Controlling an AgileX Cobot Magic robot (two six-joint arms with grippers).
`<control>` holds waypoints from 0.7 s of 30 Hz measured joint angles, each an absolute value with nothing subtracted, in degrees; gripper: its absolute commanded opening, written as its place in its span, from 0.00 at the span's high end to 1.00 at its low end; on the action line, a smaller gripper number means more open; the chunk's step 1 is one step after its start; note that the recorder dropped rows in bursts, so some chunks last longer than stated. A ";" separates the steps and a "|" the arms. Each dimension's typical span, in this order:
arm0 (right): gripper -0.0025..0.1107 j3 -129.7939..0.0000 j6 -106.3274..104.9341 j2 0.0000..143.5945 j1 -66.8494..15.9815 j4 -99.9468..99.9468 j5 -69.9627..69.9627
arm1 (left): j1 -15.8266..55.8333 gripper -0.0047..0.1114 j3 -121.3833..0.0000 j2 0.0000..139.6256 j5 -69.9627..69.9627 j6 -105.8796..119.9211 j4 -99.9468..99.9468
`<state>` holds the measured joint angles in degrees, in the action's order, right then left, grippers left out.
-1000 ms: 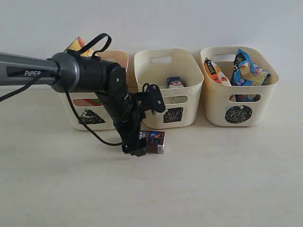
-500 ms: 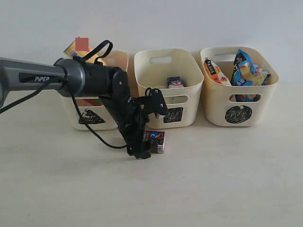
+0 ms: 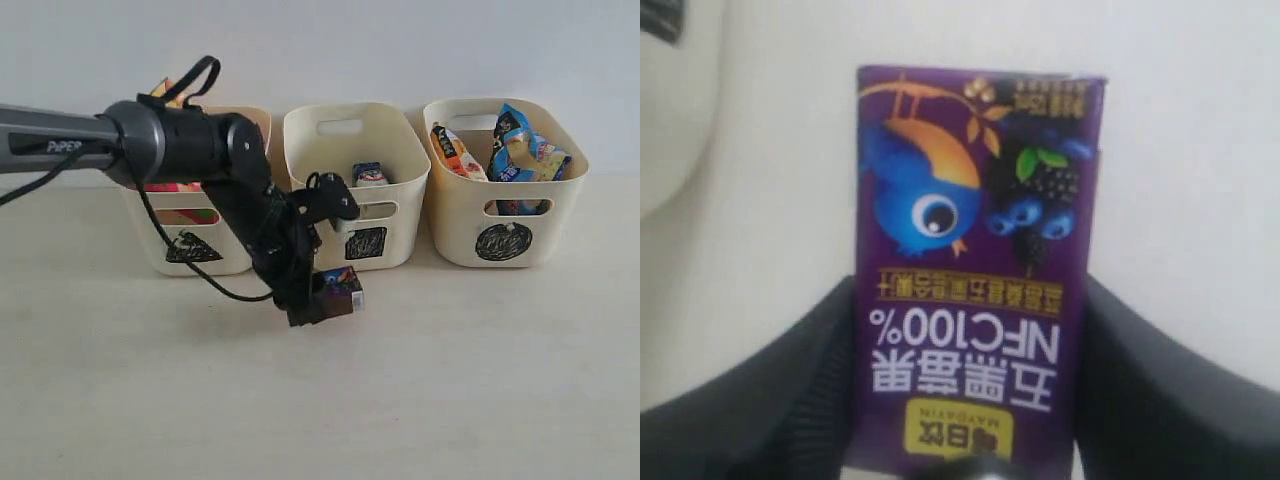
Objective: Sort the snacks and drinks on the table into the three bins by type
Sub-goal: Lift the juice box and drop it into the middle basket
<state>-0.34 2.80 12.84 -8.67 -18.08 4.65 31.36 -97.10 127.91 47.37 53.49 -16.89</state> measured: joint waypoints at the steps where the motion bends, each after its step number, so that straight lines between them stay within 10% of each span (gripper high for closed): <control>1: 0.98 -0.34 2.80 12.84 -8.67 -18.08 4.65 | 31.36 0.92 -97.10 127.00 47.96 53.49 -17.64; 14: 0.98 -0.34 2.80 12.84 -8.67 -18.08 4.65 | 31.36 0.92 -97.10 112.81 48.55 53.60 -33.60; 21: 0.98 -0.34 2.80 12.84 -8.67 -18.08 4.65 | 31.36 0.92 -97.10 110.59 27.00 53.60 -51.35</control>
<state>-0.34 2.80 12.84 -8.67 -18.08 4.65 31.36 -97.10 110.59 27.00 53.60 -51.35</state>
